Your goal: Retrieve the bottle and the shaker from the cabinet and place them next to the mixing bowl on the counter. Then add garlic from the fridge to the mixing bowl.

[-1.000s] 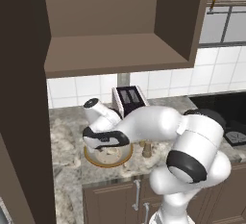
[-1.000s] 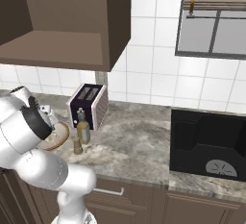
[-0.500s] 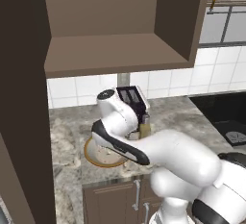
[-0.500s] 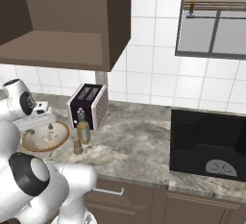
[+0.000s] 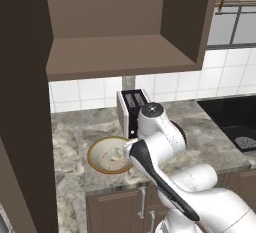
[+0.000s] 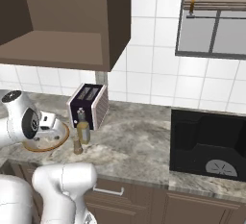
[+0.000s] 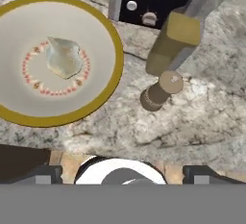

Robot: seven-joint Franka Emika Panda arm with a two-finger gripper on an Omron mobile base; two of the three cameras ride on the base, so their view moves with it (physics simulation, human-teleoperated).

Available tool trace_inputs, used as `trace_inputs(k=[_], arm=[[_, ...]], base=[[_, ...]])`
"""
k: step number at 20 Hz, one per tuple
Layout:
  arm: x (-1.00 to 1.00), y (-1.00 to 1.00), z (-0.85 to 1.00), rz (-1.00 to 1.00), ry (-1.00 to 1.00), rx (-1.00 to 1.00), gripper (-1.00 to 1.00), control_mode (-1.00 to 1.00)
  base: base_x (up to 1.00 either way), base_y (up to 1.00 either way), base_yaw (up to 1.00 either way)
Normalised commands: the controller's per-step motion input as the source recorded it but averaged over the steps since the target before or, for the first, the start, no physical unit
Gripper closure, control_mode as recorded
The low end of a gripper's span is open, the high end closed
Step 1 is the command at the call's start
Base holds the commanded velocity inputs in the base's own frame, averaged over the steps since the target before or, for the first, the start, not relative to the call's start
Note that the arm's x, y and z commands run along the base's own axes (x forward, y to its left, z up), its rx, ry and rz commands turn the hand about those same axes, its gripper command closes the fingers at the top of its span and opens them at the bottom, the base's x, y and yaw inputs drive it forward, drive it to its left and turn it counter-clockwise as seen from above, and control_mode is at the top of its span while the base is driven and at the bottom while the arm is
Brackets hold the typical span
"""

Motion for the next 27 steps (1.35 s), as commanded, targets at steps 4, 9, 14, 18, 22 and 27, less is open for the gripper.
trace_inputs(k=[4, 9, 14, 18, 22, 27], arm=[[-0.08, -0.75, 0.41, -0.21, -0.06, 0.06, -1.0, -1.0], [-0.26, -0.81, 0.38, -0.23, -0.01, 0.08, -1.0, -1.0], [-0.33, -0.78, 0.35, -0.24, -0.01, 0.07, -1.0, -1.0], [-0.31, -0.66, 0.01, -0.17, 0.0, 0.04, -1.0, -1.0], [-0.48, -0.52, -0.03, -0.01, 0.0, 0.1, -1.0, -1.0], [-0.64, -0.44, -0.1, 0.0, 0.0, 0.13, -1.0, -1.0]], base=[[0.0, 0.0, 0.0], [0.0, 0.0, 0.0], [0.0, 0.0, 0.0], [0.0, 0.0, 0.0], [0.0, 0.0, 0.0], [0.0, 0.0, 0.0]])
